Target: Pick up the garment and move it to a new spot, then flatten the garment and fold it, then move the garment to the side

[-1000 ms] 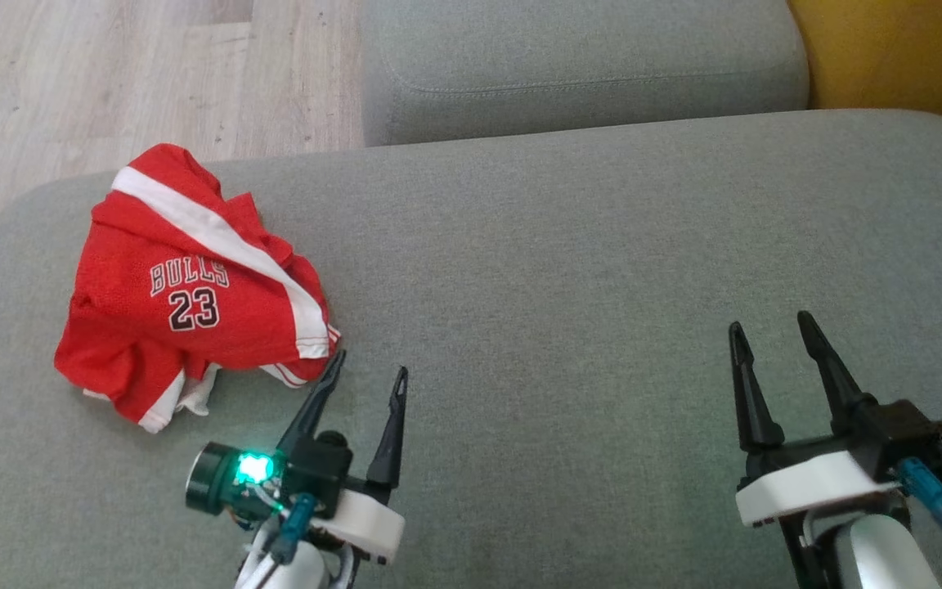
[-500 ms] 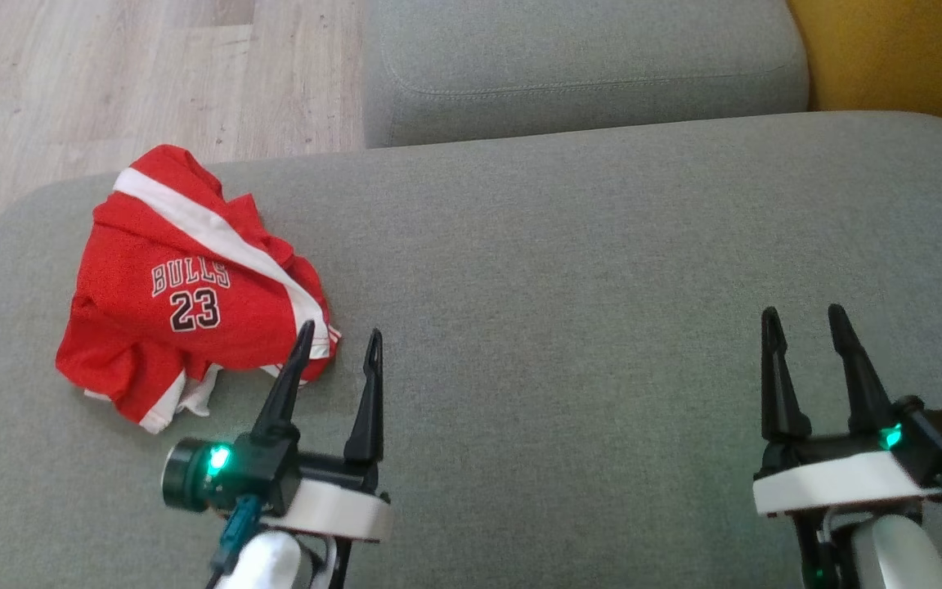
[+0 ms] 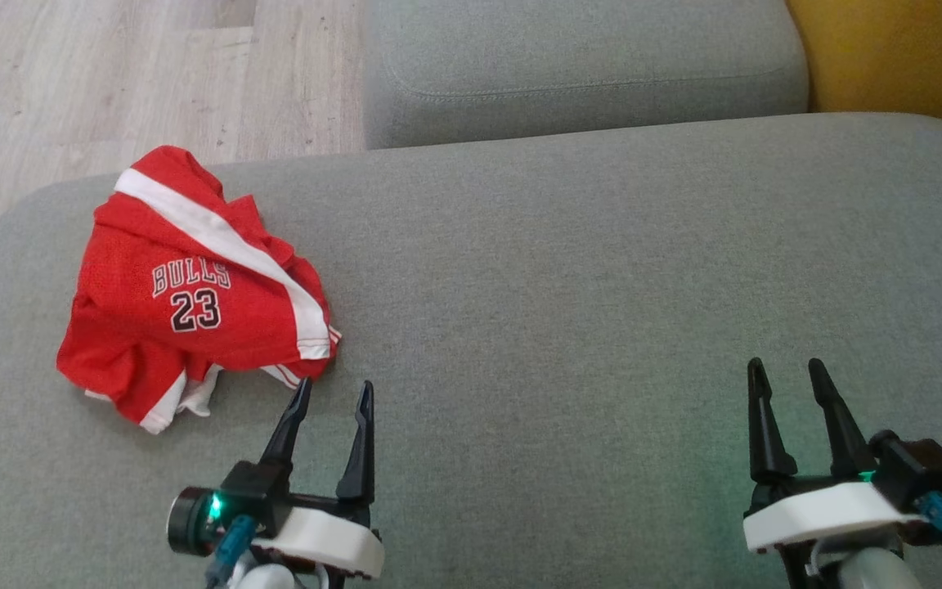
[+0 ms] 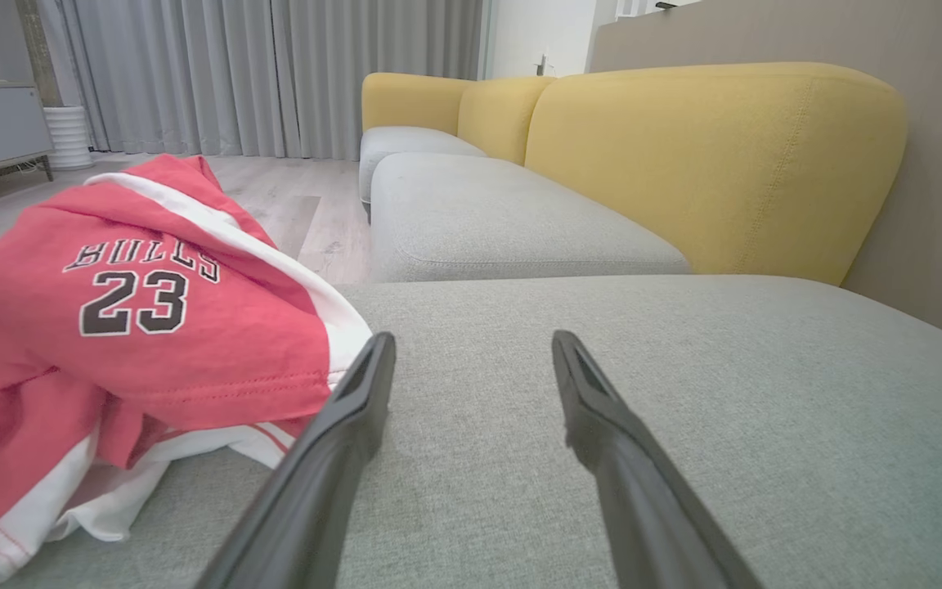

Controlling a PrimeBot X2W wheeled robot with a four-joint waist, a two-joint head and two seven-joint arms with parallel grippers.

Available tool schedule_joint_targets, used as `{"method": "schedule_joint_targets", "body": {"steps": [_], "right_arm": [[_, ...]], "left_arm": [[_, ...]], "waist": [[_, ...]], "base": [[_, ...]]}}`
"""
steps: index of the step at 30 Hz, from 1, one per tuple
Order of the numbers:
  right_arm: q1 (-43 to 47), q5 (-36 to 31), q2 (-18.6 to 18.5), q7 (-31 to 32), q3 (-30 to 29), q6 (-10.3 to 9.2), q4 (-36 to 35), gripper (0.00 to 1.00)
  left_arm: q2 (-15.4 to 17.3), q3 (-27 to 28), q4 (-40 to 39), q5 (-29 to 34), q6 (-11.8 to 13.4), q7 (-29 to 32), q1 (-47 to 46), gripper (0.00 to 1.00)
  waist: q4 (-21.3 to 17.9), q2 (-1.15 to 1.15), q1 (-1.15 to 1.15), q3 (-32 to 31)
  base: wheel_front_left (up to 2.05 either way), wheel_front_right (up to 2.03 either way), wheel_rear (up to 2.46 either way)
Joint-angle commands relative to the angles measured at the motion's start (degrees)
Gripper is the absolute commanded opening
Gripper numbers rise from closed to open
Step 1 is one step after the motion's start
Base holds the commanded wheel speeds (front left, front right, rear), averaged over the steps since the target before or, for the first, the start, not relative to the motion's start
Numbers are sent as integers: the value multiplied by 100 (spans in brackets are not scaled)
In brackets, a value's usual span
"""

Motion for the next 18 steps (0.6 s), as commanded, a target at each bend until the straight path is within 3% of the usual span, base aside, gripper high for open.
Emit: {"method": "schedule_joint_targets", "body": {"steps": [1, 8, 18], "right_arm": [[-252, -19, -63, -62, 148, -4, -173, 100], [-244, -7, -63, -62, 123, -4, -222, 100], [-203, 114, -63, -62, 385, -4, -210, 100]], "left_arm": [[-36, 234, -165, 27, 6, -47, -225, 100], [-90, 343, -209, 149, 12, -47, -279, 100], [-111, 511, -168, 291, -4, -47, -224, 100]], "waist": [[-6, 0, 0, 9], [127, 0, 0, 19], [742, 0, 0, -81]], "base": [[0, 0, 0], [0, 0, 0], [0, 0, 0]]}}
